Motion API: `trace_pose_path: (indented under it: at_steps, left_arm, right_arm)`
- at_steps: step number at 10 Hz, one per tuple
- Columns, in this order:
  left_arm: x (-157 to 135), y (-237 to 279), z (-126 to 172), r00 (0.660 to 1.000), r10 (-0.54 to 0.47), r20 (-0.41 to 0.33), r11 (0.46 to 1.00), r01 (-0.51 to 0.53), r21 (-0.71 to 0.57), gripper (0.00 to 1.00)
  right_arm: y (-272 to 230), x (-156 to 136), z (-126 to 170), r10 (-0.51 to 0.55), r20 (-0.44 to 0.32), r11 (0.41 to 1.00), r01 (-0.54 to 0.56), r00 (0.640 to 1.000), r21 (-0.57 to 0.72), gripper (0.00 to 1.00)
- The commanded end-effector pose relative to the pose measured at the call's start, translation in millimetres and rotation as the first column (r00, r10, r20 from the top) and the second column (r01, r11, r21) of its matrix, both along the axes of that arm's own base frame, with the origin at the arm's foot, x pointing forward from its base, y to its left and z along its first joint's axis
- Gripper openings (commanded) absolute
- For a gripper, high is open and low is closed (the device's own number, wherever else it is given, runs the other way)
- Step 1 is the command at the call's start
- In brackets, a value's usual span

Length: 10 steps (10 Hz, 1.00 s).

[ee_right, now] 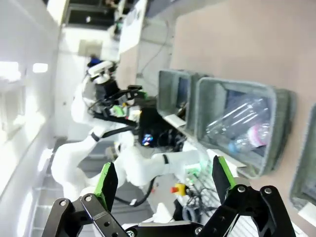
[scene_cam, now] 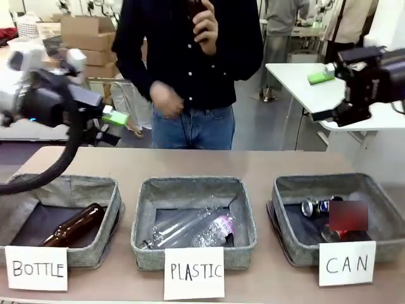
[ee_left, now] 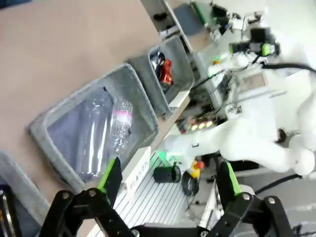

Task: Sort the can waste into the basket.
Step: Pick up the can waste from the table and place it in the right Fabric basket.

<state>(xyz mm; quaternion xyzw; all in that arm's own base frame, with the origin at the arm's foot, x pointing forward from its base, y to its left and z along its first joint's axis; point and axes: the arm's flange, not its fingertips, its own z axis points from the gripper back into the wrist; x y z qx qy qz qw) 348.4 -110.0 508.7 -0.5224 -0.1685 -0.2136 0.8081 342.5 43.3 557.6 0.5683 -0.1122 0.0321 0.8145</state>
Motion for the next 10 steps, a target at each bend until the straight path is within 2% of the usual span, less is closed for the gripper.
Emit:
trace_pose_path:
  at_steps: [1, 2, 10]
  left_arm:
    - [-12.9, 19.9, 4.2, 0.998, 0.055, -0.006, 0.986, -0.056, -0.157, 1.0]
    - [0.0, 0.0, 0.0, 1.0, 0.0, 0.0, 1.0, 0.0, 0.0, 1.0]
    - [0.0, 0.0, 0.0, 1.0, 0.0, 0.0, 1.0, 0.0, 0.0, 1.0]
  right_arm:
    - [-10.8, 15.7, -3.0, 0.0, -0.088, 0.999, 0.004, 0.996, 0.046, 1.0]
    - [0.0, 0.0, 0.0, 0.0, 0.0, 1.0, 0.0, 1.0, 0.0, 1.0]
    - [0.0, 0.0, 0.0, 0.0, 0.0, 1.0, 0.0, 1.0, 0.0, 1.0]
